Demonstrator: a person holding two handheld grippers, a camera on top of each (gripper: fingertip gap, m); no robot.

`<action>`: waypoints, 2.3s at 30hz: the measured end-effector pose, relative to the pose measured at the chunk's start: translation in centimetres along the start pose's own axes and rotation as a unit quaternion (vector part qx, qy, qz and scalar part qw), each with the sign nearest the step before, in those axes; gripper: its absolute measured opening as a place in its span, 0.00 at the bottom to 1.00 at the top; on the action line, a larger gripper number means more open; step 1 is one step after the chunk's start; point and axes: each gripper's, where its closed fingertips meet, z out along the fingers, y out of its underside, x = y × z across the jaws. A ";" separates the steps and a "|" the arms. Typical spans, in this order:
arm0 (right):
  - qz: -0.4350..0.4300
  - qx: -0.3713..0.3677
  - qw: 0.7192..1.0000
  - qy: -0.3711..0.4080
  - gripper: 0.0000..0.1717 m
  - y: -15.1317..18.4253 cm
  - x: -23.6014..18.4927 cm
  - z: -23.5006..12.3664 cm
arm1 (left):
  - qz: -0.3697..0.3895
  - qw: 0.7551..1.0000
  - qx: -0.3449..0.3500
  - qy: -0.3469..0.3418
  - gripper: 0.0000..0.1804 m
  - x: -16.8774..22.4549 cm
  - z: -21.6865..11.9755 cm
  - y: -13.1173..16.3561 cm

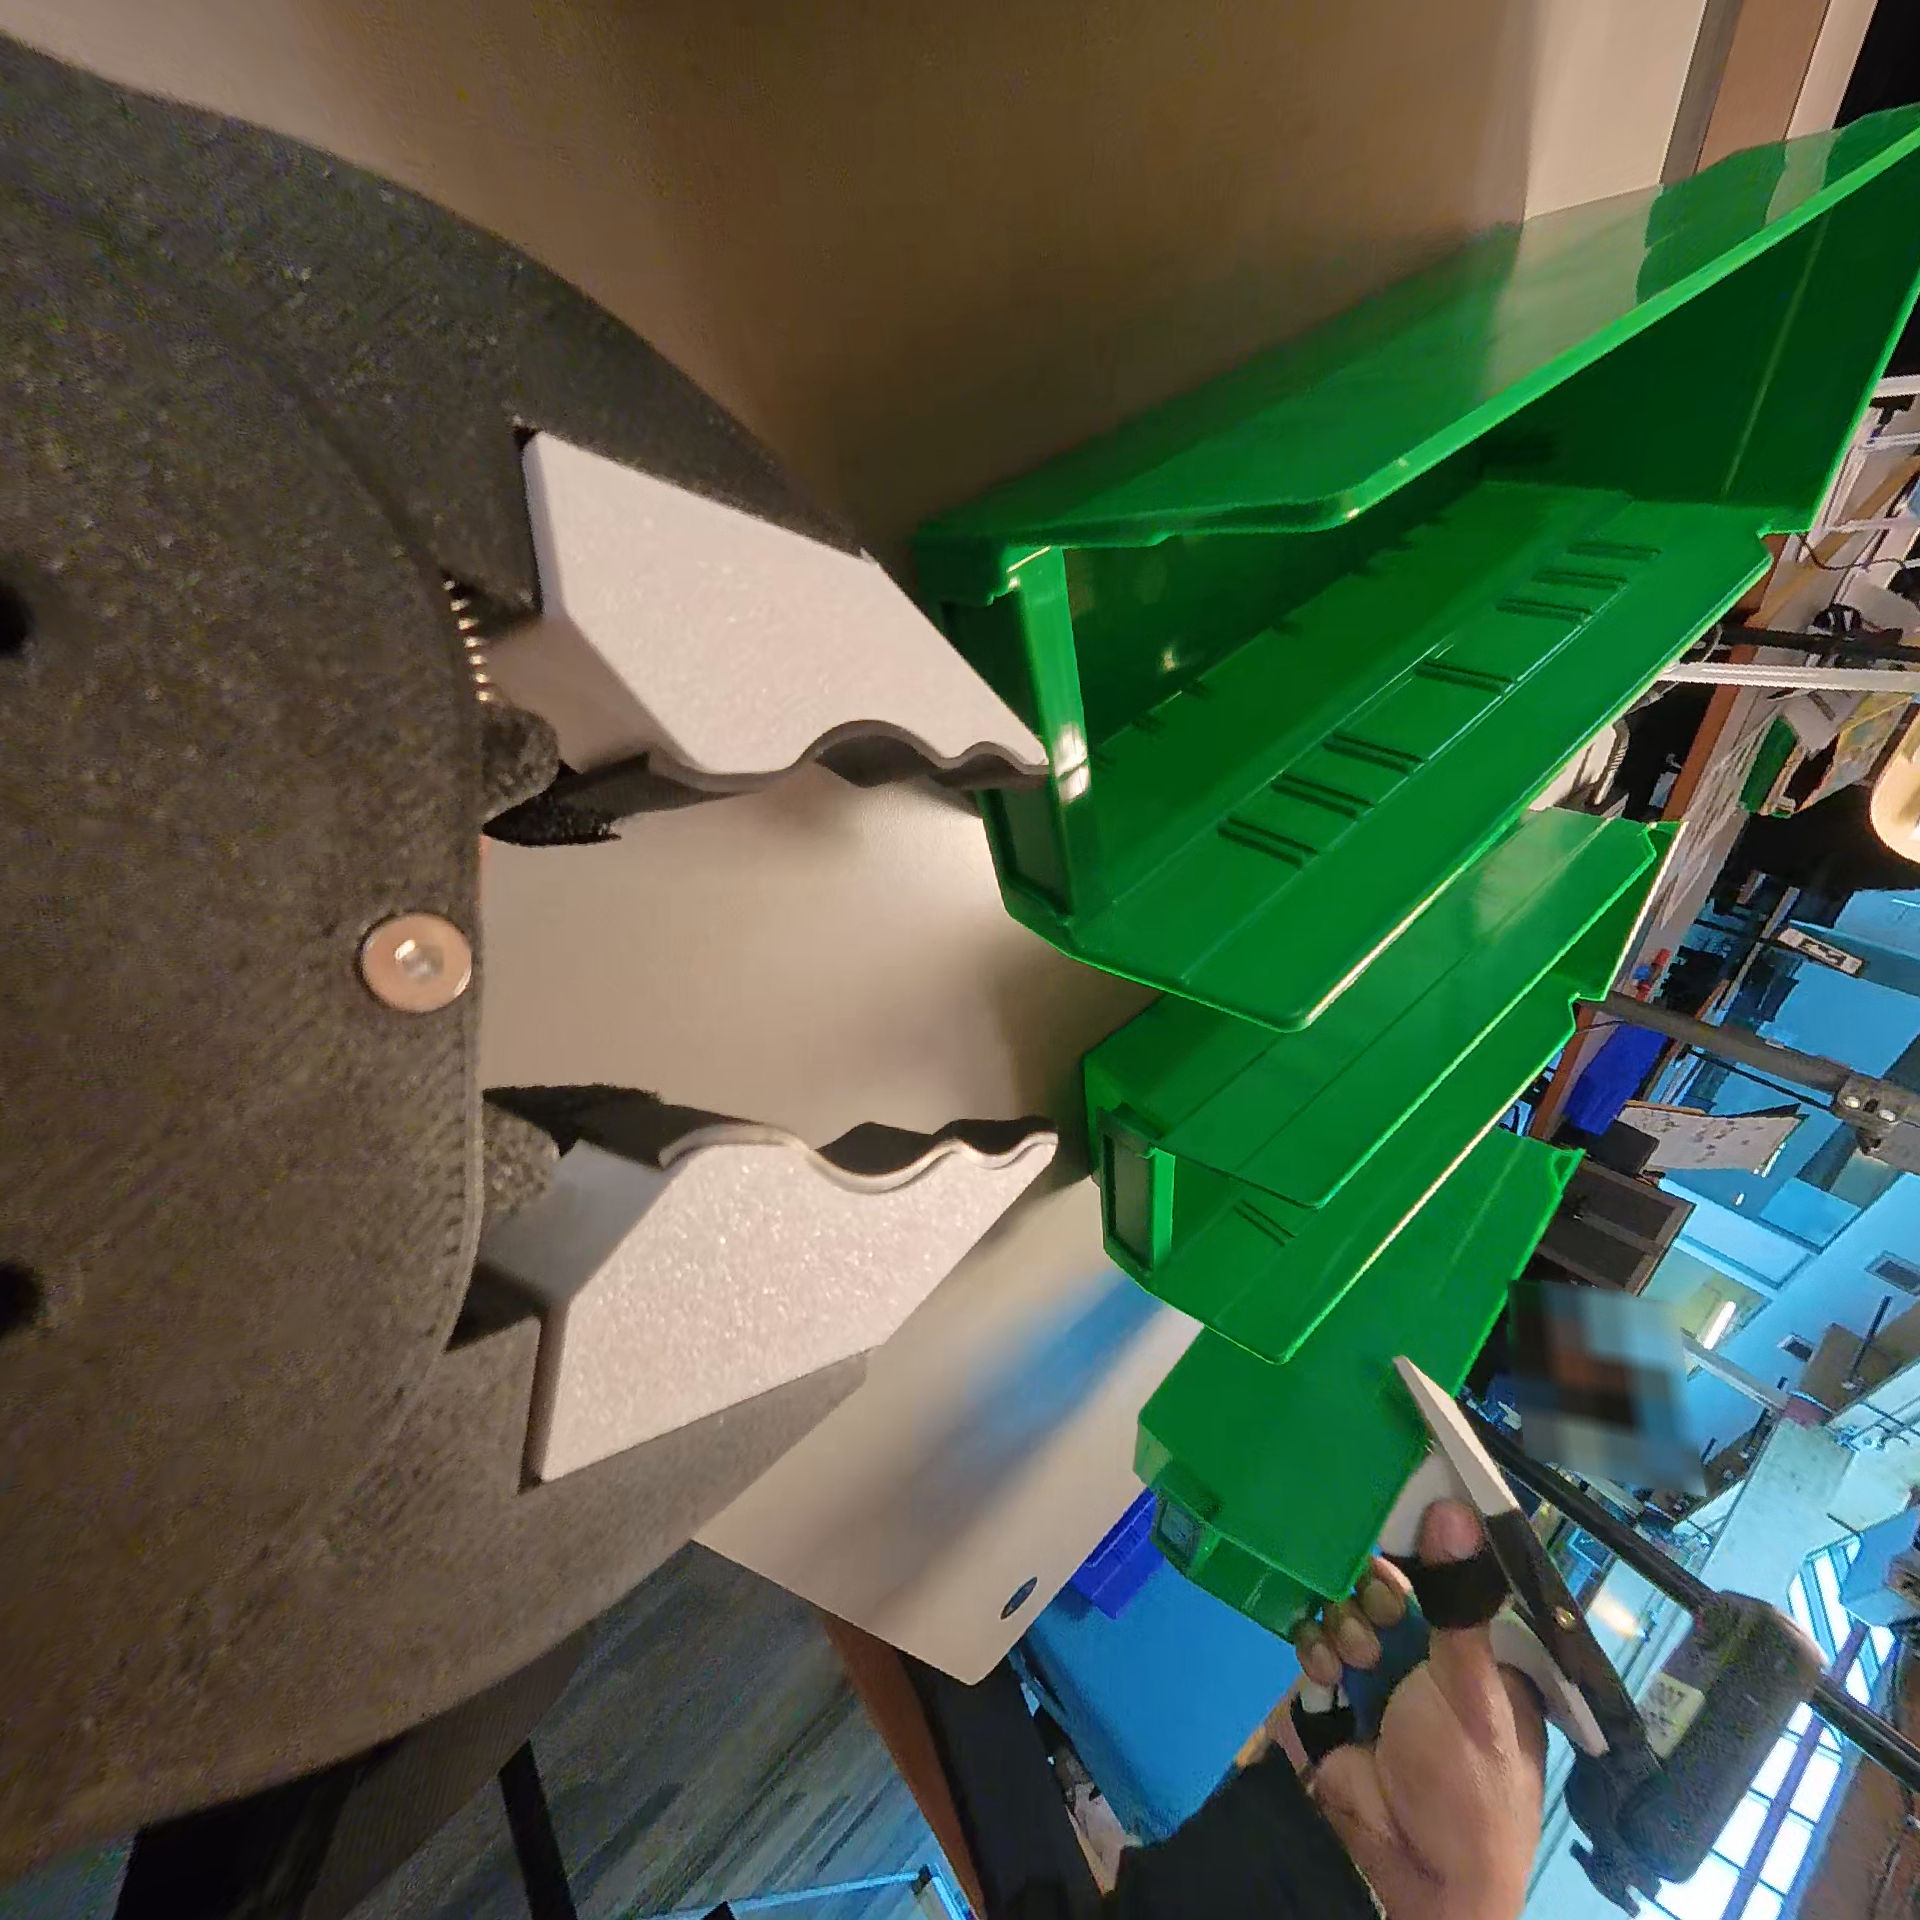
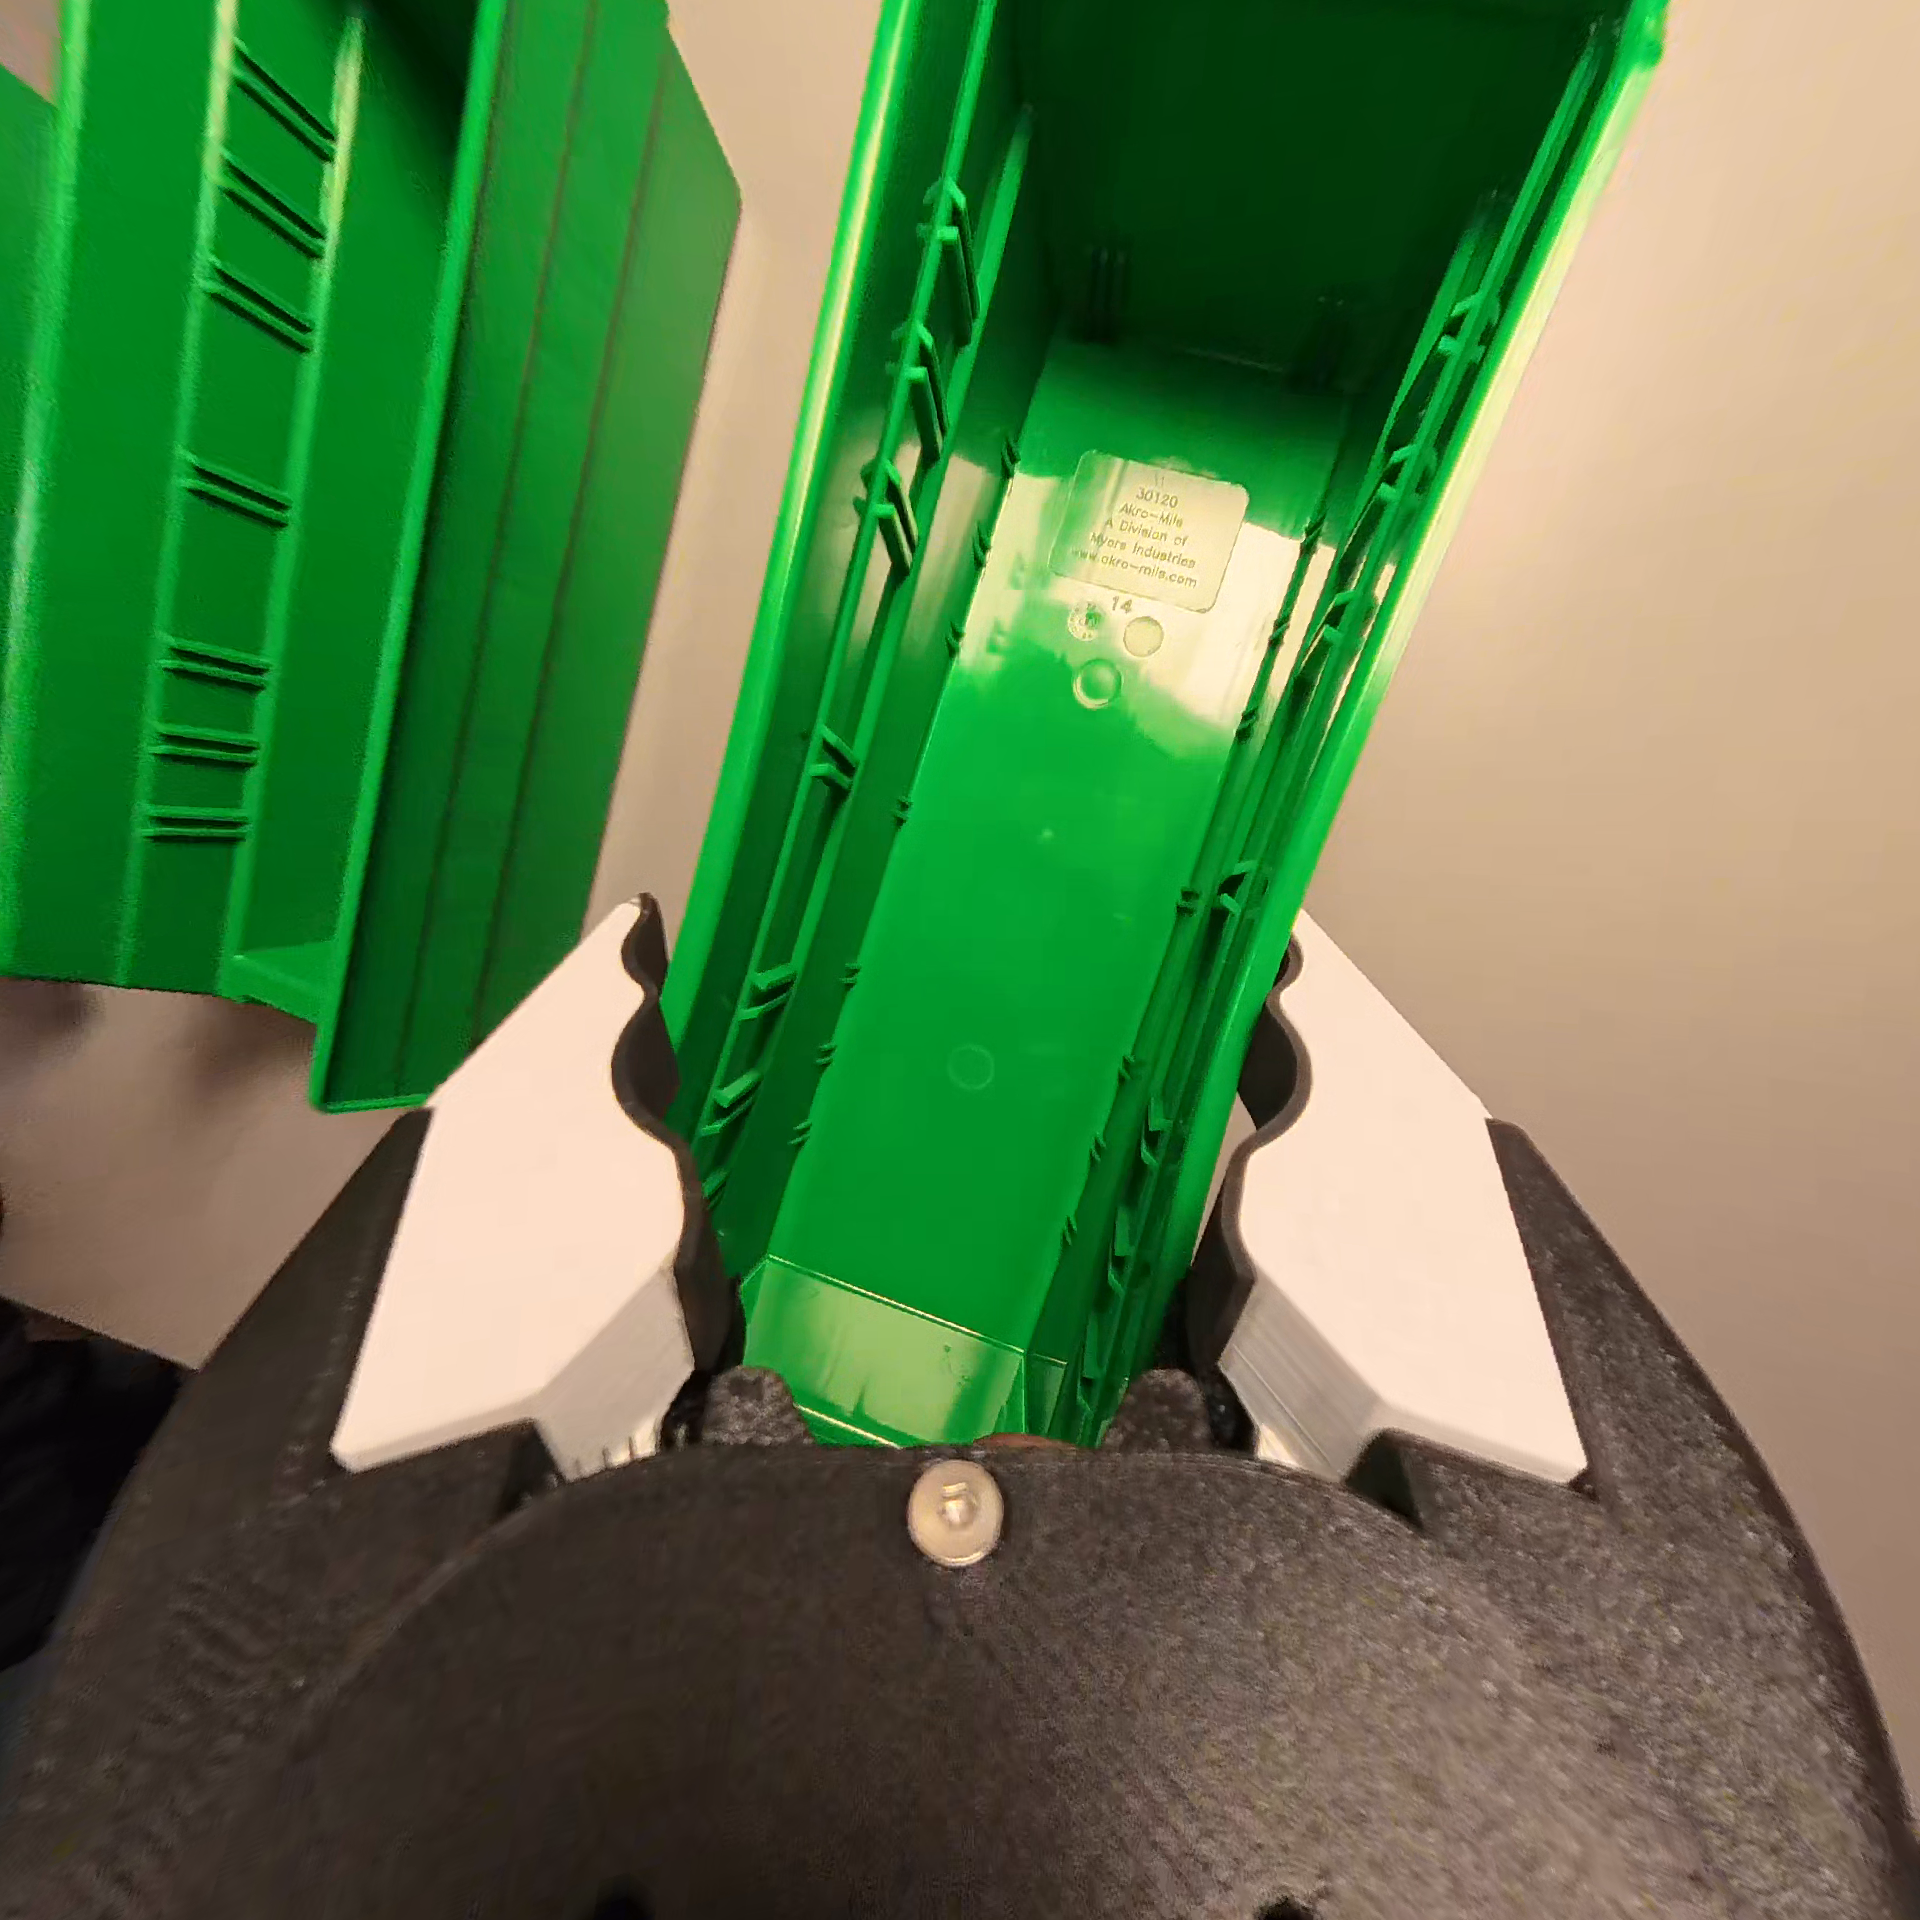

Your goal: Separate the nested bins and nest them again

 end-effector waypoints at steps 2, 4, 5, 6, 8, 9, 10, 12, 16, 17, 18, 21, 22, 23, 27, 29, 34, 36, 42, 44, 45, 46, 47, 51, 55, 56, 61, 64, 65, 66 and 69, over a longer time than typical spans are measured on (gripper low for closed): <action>0.004 0.020 1.000 -0.019 0.65 -0.8 -1.0 -0.9 | 0.000 1.000 0.000 0.000 0.35 0.0 0.0 0.0; 0.008 0.045 0.998 -0.050 0.65 -1.9 -2.6 -2.1 | 0.000 1.000 0.001 -0.001 0.35 0.0 0.0 0.0; 0.009 0.057 0.996 -0.066 0.66 -2.6 -3.6 -2.9 | 0.000 1.000 0.002 -0.001 0.35 0.0 0.0 -0.1; 0.009 0.069 0.994 -0.083 0.66 -3.2 -4.8 -3.6 | 0.000 1.000 0.002 -0.002 0.34 0.0 0.0 -0.1; 0.009 0.089 0.989 -0.121 0.66 -4.6 -7.5 -4.9 | 0.001 1.000 -0.001 -0.003 0.34 -0.1 0.0 0.0; 0.008 0.097 0.985 -0.140 0.66 -5.2 -9.0 -5.4 | 0.001 1.000 -0.002 -0.003 0.34 -0.1 0.0 0.1; 0.008 0.103 0.982 -0.158 0.66 -5.8 -10.4 -5.8 | 0.002 1.000 -0.003 -0.004 0.34 -0.1 0.1 0.1; 0.006 0.106 0.977 -0.185 0.67 -6.6 -13.1 -6.0 | 0.003 1.000 -0.002 -0.004 0.34 0.0 0.1 0.1; 0.018 0.093 0.975 -0.203 0.67 -7.5 -16.4 -4.4 | 0.000 1.000 0.001 -0.001 0.34 0.0 -0.1 0.0; 0.022 0.089 0.975 -0.203 0.67 -7.6 -16.9 -3.7 | -0.001 1.000 0.002 -0.001 0.34 0.1 -0.1 0.0; 0.026 0.085 0.975 -0.203 0.67 -7.6 -17.3 -3.2 | -0.001 1.000 0.002 0.000 0.34 0.1 -0.2 0.0; 0.042 0.081 0.976 -0.199 0.67 -7.6 -17.8 -1.6 | -0.003 1.000 0.004 0.003 0.34 0.1 -0.2 0.0; 0.049 0.080 0.977 -0.193 0.68 -7.5 -17.6 -1.1 | -0.004 1.000 0.005 0.004 0.34 0.2 -0.2 -0.1; 0.056 0.079 0.978 -0.187 0.68 -7.4 -17.4 -0.6 | -0.005 1.000 0.006 0.005 0.34 0.2 -0.3 -0.1; 0.073 0.074 0.983 -0.150 0.68 -6.9 -16.3 1.1 | -0.008 1.000 0.007 0.008 0.34 0.2 -0.3 -0.1; 0.074 0.076 0.984 -0.140 0.68 -6.7 -16.3 1.6 | -0.008 1.000 0.007 0.008 0.34 0.2 -0.3 -0.1; 0.057 0.067 0.992 -0.093 0.69 -6.5 -16.6 2.9 | -0.005 1.000 0.006 0.006 0.34 0.2 -0.3 -0.1; 0.044 0.061 0.995 -0.069 0.69 -6.6 -16.7 3.5 | -0.003 1.000 0.005 0.005 0.34 0.2 -0.3 0.0; 0.014 0.048 0.999 -0.013 0.69 -6.5 -16.7 5.0 | -0.002 1.000 0.006 0.006 0.34 0.2 -0.4 0.0; 0.007 0.047 0.999 -0.001 0.69 -6.6 -16.8 5.2 | -0.004 1.000 0.006 0.008 0.34 0.2 -0.4 0.0; 0.004 0.046 0.999 0.005 0.69 -6.7 -16.8 5.3 | -0.004 1.000 0.005 0.009 0.34 0.3 -0.4 0.0; 0.001 0.044 0.999 0.010 0.69 -6.7 -16.9 5.4 | -0.004 1.000 0.005 0.009 0.34 0.3 -0.3 0.0; -0.003 0.042 0.999 0.014 0.69 -6.9 -17.0 5.4 | -0.004 1.000 0.005 0.009 0.34 0.3 -0.3 0.0; -0.016 0.039 0.999 0.029 0.70 -7.2 -17.2 5.8 | -0.006 1.000 0.005 0.011 0.34 0.3 -0.4 0.0; -0.018 0.031 0.999 0.039 0.70 -7.0 -17.2 6.8 | -0.005 1.000 0.005 0.012 0.34 0.3 -0.4 0.0; -0.019 0.031 0.999 0.039 0.71 -6.9 -17.2 7.1 | -0.005 1.000 0.005 0.012 0.34 0.3 -0.4 0.0; -0.025 0.038 0.998 0.054 0.76 -6.7 -16.9 7.8 | -0.004 1.000 0.005 0.012 0.34 0.3 -0.4 0.0; -0.023 0.048 0.998 0.042 0.77 -6.8 -17.1 7.5 | -0.003 1.000 0.006 0.012 0.34 0.3 -0.4 0.0; -0.022 0.057 0.998 0.032 0.78 -6.9 -17.5 7.0 | -0.003 1.000 0.007 0.013 0.34 0.4 -0.5 0.0; -0.028 0.066 0.997 0.025 0.79 -6.9 -17.8 6.3 | -0.004 1.000 0.008 0.015 0.35 0.4 -0.5 0.0; -0.058 0.124 0.991 -0.005 0.82 -6.3 -19.1 2.9 | -0.009 1.000 0.013 0.017 0.37 0.4 -0.6 -0.2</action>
